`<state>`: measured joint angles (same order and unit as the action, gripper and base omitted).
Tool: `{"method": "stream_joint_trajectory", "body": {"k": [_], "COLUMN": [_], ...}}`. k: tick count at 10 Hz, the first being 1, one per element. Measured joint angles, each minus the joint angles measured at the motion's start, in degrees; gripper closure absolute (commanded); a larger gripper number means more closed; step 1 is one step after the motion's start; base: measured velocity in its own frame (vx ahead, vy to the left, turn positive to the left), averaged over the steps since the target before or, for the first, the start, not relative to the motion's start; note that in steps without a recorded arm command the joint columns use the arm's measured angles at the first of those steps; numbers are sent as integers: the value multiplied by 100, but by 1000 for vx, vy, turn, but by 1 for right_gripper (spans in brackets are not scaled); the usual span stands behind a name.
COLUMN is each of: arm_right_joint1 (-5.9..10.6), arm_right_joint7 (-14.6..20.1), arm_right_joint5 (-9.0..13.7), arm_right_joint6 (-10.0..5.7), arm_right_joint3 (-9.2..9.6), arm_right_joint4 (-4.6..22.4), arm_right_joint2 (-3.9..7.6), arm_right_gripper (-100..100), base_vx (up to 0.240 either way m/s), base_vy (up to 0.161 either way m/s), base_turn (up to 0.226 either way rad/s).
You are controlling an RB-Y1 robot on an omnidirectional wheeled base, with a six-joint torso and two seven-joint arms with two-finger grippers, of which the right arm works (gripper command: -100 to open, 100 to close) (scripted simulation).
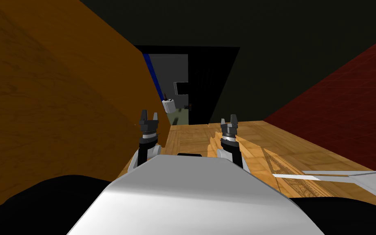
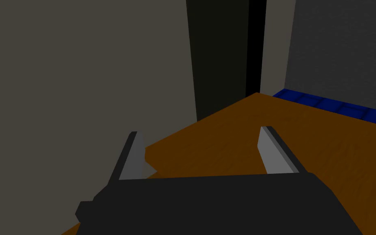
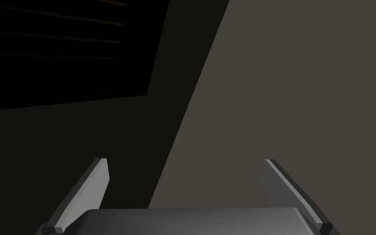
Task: Pull the door open
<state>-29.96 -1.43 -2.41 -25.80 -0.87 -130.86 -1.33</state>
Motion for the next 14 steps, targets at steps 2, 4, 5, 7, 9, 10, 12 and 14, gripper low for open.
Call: {"method": "stream_joint_trajectory", "body": {"k": [2, 4, 5, 7, 9, 10, 12, 14], "arm_right_joint1": [115, 236, 311, 420, 586, 701, 880, 1021], "arm_right_joint7": [40, 84, 126, 214, 262, 291, 371, 456], "arm_right_joint5": [8, 10, 25, 48, 47, 51, 66, 94], "arm_right_joint6": [12, 0, 4, -23, -28, -13, -18, -6], "arm_right_joint3": [66, 162, 203, 307, 427, 476, 605, 681], "arm_right_joint4": [151, 345, 458, 680, 924, 1056, 1339, 1535], "arm_right_joint2": [58, 106, 157, 243, 282, 307, 376, 457], "arm_right_gripper": [-100, -100, -100, -100, -100, -100, -100, -100], "base_vx": [154, 167, 213, 141, 135, 153, 120, 85], "base_vy": [28, 34, 64, 55, 41, 70, 62, 38], "base_turn": [-62, -81, -93, -58, -88, -108, -77, -75]}}
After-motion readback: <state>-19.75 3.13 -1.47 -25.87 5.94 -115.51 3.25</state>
